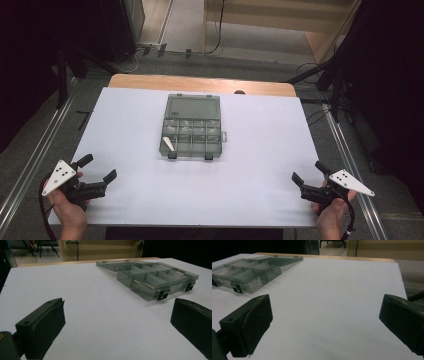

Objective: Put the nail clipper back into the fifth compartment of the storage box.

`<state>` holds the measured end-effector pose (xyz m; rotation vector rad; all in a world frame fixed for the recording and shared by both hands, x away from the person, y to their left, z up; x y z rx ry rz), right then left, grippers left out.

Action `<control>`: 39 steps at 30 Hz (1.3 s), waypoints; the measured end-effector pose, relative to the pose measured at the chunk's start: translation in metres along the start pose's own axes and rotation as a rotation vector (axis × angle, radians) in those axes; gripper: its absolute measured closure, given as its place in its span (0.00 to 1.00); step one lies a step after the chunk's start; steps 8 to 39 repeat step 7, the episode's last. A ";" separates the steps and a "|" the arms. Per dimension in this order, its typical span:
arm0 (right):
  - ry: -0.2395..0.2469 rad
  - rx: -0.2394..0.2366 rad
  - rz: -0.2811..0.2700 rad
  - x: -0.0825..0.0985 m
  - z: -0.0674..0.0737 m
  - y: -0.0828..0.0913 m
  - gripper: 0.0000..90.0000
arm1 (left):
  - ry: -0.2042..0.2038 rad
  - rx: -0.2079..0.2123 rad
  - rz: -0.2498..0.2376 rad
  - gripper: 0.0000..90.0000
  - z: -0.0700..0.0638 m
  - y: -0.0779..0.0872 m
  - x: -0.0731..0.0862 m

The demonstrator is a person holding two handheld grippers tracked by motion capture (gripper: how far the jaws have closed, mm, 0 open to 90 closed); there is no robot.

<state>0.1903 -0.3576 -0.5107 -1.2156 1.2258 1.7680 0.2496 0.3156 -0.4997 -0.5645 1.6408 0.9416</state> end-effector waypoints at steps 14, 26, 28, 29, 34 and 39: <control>-0.006 -0.002 0.004 0.001 -0.002 -0.005 0.00 | 0.000 -0.003 0.005 0.00 0.000 -0.001 0.000; -0.006 -0.002 0.004 0.001 -0.002 -0.005 0.00 | 0.000 -0.003 0.005 0.00 0.000 -0.001 0.000; -0.006 -0.002 0.004 0.001 -0.002 -0.005 0.00 | 0.000 -0.003 0.005 0.00 0.000 -0.001 0.000; -0.006 -0.002 0.004 0.001 -0.002 -0.005 0.00 | 0.000 -0.003 0.005 0.00 0.000 -0.001 0.000; -0.006 -0.002 0.004 0.001 -0.002 -0.005 0.00 | 0.000 -0.003 0.005 0.00 0.000 -0.001 0.000; -0.006 -0.002 0.004 0.001 -0.002 -0.005 0.00 | 0.000 -0.003 0.005 0.00 0.000 -0.001 0.000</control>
Point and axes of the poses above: each handheld gripper's, and its own axes: y roughly backward along the jaws, x roughly out of its underside, z roughly to its left, the point moved 1 cm from there along -y, roughly forward along the jaws, and after that the axes turned 1 degree about x, right-handed, at the moved point
